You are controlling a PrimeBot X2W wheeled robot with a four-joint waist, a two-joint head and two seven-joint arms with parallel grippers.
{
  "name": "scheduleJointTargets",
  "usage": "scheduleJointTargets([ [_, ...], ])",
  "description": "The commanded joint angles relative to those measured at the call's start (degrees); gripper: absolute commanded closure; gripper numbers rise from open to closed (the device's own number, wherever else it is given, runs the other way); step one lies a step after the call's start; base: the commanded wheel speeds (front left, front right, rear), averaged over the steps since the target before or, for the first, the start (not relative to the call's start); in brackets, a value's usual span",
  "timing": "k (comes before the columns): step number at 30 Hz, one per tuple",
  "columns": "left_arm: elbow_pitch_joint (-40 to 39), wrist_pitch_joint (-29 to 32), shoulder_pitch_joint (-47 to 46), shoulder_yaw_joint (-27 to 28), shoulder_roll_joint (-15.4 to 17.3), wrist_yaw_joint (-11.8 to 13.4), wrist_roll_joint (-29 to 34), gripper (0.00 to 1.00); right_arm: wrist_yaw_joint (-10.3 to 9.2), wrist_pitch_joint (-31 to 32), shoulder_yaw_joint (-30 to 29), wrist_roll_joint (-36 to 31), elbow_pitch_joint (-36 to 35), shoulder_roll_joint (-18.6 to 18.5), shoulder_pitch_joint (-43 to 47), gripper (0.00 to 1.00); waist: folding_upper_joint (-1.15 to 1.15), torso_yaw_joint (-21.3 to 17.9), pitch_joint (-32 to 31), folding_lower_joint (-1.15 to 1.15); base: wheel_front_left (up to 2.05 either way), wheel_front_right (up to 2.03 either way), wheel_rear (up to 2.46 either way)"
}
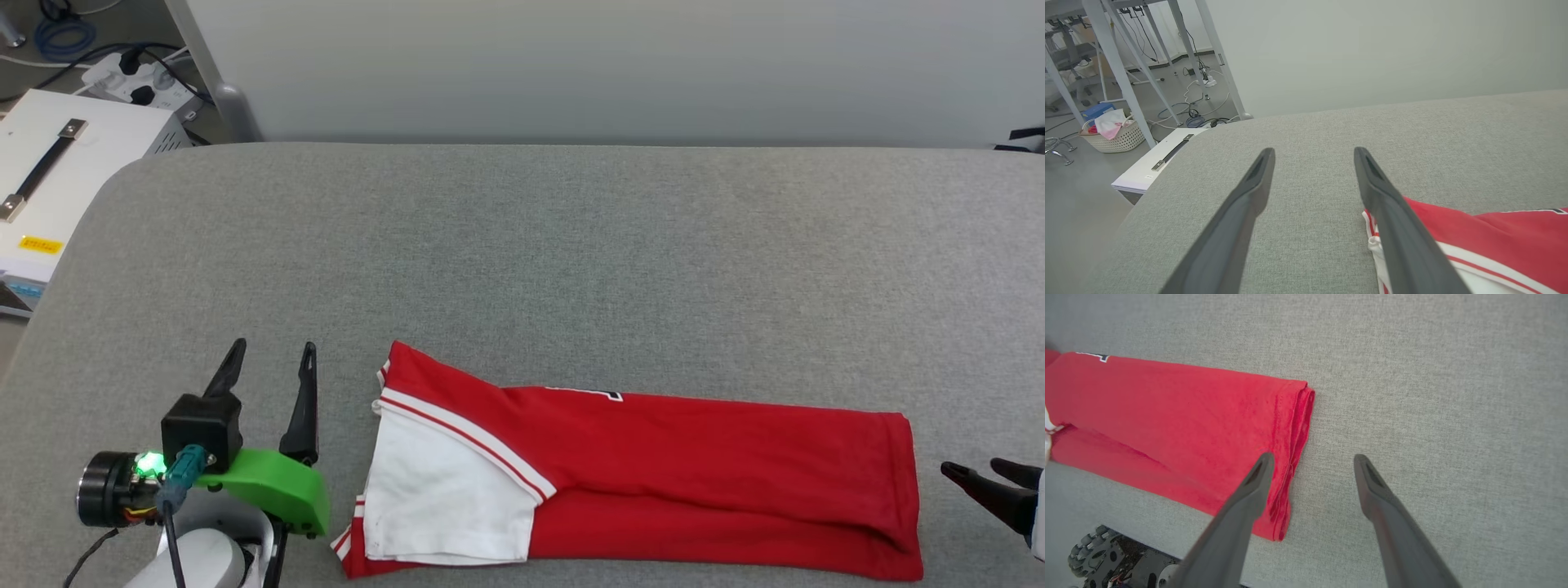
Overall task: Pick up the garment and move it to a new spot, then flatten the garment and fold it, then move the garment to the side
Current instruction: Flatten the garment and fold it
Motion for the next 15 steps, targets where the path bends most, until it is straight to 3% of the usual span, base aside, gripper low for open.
scheduleJointTargets([
  [1, -1.0, -0.3, 2.3, 2.8, -1.5, 0.8, 2.8, 0.0, -0.01, 1.0, -0.3, 0.7, 0.4, 0.0, 0.8, 0.0, 0.0, 0.5, 0.7, 0.0, 0.0, 0.0, 0.0],
  [8, -4.0, -0.3, 9.0, 14.2, -8.4, -0.2, 14.2, 0.0, -0.01, 2.9, -0.3, 1.1, 2.7, 2.7, 0.9, 0.0, 0.0, 2.3, 3.0, 0.0, 0.0, 0.0, 0.0],
  [15, -5.3, -0.3, 12.3, 21.2, -15.8, -4.6, 22.3, 0.0, -0.01, 2.9, 1.1, 0.4, 5.1, 6.0, -0.6, 0.0, 0.0, 4.1, 5.4, 0.0, 0.0, 0.0, 0.0],
])
